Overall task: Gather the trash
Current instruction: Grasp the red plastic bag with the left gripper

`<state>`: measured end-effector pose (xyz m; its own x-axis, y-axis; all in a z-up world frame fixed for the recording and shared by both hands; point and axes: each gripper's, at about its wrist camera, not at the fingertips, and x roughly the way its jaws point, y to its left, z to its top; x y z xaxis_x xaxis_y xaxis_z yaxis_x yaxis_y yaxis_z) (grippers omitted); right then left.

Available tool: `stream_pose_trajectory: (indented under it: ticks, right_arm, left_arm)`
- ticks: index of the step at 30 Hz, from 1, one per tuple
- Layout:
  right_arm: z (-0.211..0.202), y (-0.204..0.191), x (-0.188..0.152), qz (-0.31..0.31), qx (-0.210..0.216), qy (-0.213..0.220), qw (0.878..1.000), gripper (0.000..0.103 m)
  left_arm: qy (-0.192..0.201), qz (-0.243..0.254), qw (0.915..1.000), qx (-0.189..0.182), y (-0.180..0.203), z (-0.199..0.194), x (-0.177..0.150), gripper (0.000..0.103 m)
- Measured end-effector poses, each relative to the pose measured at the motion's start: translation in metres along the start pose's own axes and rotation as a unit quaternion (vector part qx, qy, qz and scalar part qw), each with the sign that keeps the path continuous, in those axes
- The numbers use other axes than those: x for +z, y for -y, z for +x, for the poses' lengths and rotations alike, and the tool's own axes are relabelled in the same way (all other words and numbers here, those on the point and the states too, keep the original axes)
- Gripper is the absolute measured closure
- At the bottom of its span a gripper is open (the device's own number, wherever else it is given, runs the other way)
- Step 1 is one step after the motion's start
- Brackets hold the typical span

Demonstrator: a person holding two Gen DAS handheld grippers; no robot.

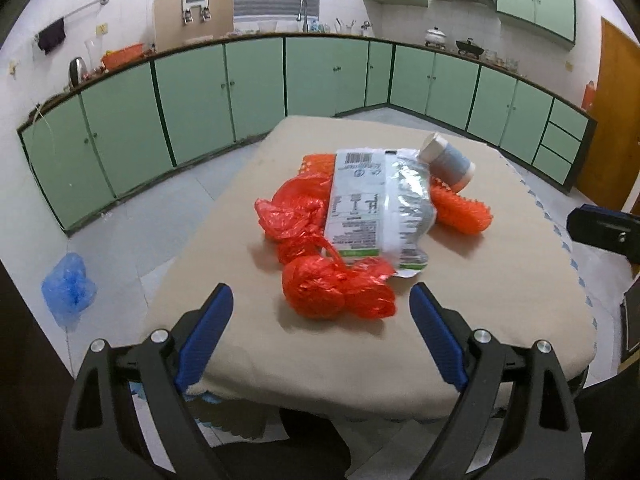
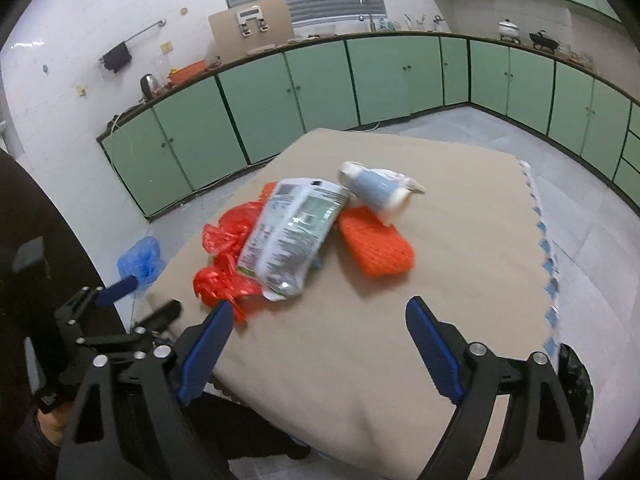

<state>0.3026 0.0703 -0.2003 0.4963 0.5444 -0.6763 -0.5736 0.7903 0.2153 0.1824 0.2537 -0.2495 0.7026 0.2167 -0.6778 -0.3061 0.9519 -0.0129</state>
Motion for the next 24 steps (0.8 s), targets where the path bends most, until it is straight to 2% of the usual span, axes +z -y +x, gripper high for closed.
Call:
stream_pose_trajectory:
  ticks: [4, 7, 10, 13, 14, 15, 18, 24]
  right_arm:
    - [0.014, -0.002, 0.004, 0.003, -0.002, -0.003, 1.0, 0.017]
    - [0.026, 0.0, 0.005, 0.011, 0.001, -0.01, 1.0, 0.017]
    - [0.032, 0.001, 0.006, 0.01, 0.003, -0.014, 1.0, 0.017]
    - [0.039, 0.002, 0.006, 0.01, 0.002, -0.019, 1.0, 0.017]
    - [0.04, 0.003, 0.006, 0.01, 0.002, -0.021, 1.0, 0.017]
    - [0.041, 0.003, 0.006, 0.011, 0.002, -0.022, 1.0, 0.017]
    - [0.043, 0.002, 0.005, 0.008, 0.002, -0.024, 1.0, 0.017]
    - [0.045, -0.003, 0.006, 0.009, 0.006, -0.025, 1.0, 0.017]
  left_arm:
    - [-0.019, -0.004, 0.9997, -0.012, -0.009, 0.028, 0.001, 0.017]
    - [-0.029, -0.002, 0.9994, -0.02, -0.01, 0.045, 0.001, 0.021]
    - [-0.044, 0.0, 0.9989, -0.014, -0.012, 0.064, 0.001, 0.023]
    - [-0.063, -0.004, 0.9978, -0.019, -0.013, 0.081, -0.001, 0.042]
    - [-0.066, -0.006, 0.9976, -0.018, -0.013, 0.084, -0.001, 0.058]
    - [-0.066, -0.007, 0.9977, -0.015, -0.012, 0.085, 0.0, 0.066]
    - [-0.055, -0.016, 0.9981, -0.022, -0.014, 0.077, 0.002, 0.08]
    - [-0.03, -0.027, 0.9988, -0.03, -0.019, 0.047, 0.005, 0.085]
